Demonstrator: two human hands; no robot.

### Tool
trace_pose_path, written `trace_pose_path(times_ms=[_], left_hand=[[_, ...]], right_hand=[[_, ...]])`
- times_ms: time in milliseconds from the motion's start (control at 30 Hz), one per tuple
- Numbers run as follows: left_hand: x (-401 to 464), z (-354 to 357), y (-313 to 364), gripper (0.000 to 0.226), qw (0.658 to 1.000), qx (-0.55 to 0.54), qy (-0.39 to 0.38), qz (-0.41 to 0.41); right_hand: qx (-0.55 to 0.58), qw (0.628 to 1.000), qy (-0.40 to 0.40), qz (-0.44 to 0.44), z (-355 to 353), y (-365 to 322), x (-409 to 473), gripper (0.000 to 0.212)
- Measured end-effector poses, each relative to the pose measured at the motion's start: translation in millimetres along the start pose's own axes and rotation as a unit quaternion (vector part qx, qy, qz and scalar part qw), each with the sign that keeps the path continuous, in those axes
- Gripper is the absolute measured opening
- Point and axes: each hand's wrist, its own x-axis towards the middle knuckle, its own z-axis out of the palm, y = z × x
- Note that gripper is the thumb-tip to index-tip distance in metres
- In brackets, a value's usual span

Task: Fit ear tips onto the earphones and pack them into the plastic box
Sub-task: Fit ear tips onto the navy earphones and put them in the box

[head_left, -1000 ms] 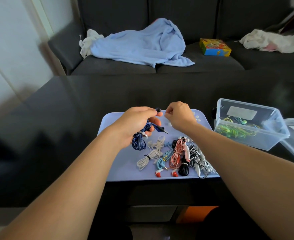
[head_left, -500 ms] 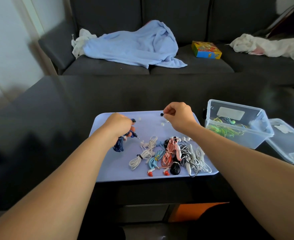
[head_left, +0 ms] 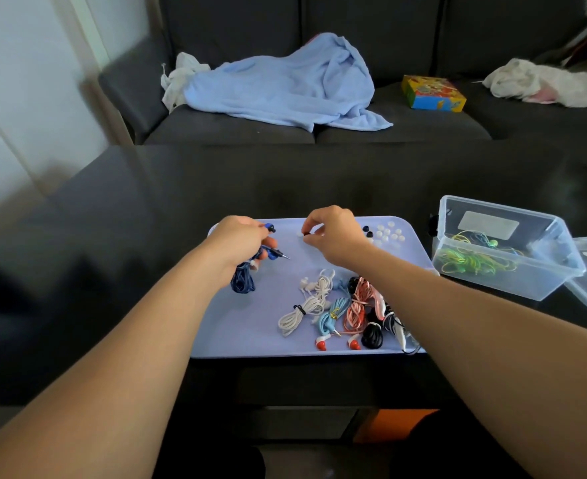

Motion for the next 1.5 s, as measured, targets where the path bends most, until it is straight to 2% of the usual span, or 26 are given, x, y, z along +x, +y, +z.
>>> trace_pose_path(times_ms=[133,233,433,667,833,967,1067,1200,1400,1500], left_hand=[[-10.9,3.2,4.1,0.017,1.0,-0.017,-0.026,0.002],[-13.2,2.2,3.7,0.016,0.999,-0.016,-0.029,0.001],[-11.7,9.1,8.3,0.011,0.999,-0.048,-0.024,-0.006],[-17.9,31.5,22.8,0.018,0.995,-0.077,-0.058,0.013],[-23.3,40.5,23.6,0.016,0.993,-0.052,-0.101,0.015],[-24.9,44.0,21.9,0.017,0.993,-0.047,-0.109,0.028],[-24.2,45.3,22.6,0.016,0.992,-0.053,-0.111,0.03],[-21.6,49.3,24.2,0.016,0.992,-0.057,-0.11,0.03],[-20.2,49.8,25.4,0.017,0.991,-0.064,-0.112,0.024],[-23.0,51.8,26.6,0.019,0.988,-0.086,-0.125,0.02]], right_hand=[[0.013,0.998,0.053,0.029,20.5,-4.0,10.2,0.007],[0.017,0.997,0.064,0.026,29.5,-8.0,12.5,0.012],[-0.007,0.999,0.031,0.016,12.1,-9.5,10.7,0.012],[-0.054,0.996,0.049,0.045,-52.3,34.4,-3.8,0.011],[-0.036,0.998,0.038,0.031,-53.1,46.2,-10.3,0.011],[-0.026,0.999,0.031,0.032,-50.5,47.2,-11.7,0.011],[0.025,0.996,0.074,0.047,-61.5,45.5,-14.0,0.009],[0.149,0.979,0.114,0.08,-86.2,41.5,-22.0,0.012],[0.269,0.959,0.058,0.072,-96.6,32.9,-44.5,0.023],[0.291,0.953,0.038,0.08,-96.7,26.4,-50.7,0.02]])
